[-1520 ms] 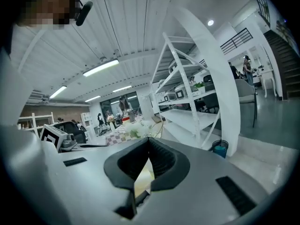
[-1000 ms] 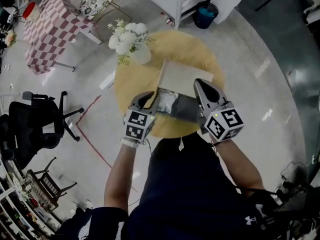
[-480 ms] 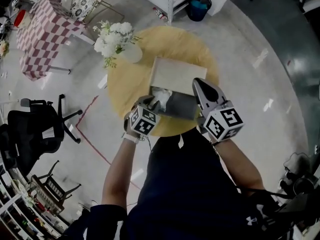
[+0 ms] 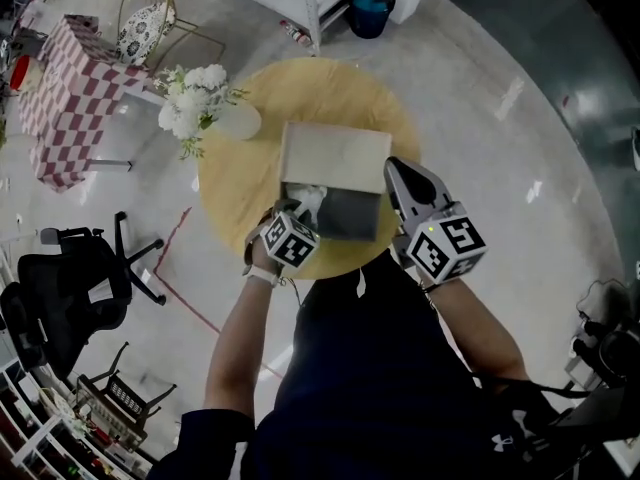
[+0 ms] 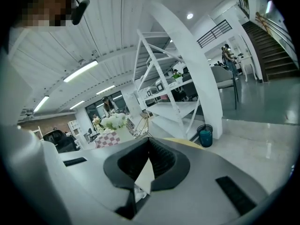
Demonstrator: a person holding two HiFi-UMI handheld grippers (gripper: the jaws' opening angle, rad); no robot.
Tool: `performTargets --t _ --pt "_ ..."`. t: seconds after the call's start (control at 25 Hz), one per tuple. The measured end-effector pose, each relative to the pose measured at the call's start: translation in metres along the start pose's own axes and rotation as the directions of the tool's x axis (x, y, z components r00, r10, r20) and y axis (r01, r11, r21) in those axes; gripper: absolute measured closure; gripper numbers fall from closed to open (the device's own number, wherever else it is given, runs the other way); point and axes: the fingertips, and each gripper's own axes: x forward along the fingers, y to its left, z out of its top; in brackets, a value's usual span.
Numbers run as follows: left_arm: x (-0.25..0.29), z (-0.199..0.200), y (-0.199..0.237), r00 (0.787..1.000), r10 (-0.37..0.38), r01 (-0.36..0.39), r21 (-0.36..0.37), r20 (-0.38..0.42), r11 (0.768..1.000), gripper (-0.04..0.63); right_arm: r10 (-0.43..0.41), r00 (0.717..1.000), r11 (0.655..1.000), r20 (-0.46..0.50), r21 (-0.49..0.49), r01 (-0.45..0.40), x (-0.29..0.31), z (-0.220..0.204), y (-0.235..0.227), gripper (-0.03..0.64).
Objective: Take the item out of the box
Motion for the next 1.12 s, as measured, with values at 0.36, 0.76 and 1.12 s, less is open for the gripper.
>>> performTargets --t 0.36,0.76,1.12 --pt "0.015 -0.002 0.004 0.989 0.057 -0.05 0.056 -0.134 0.997 0.533 -0.022 1.0 1.0 0.013 0.002 0.022 -0.007 0.007 -0.017 0.609" --pt "0.014 0.001 0.001 0.995 -0.022 0.016 -0.054 -0.102 0.998 0.577 0.001 1.0 1.0 -0.004 0.01 -0.001 0.001 0.008 -0.013 0.609" --pt "-0.005 0.003 0.003 0.998 0.028 -0.03 -0.034 -0.065 0.999 0.578 0.049 0.999 0.999 -0.021 0.002 -0.049 0.013 0.007 0.002 0.609"
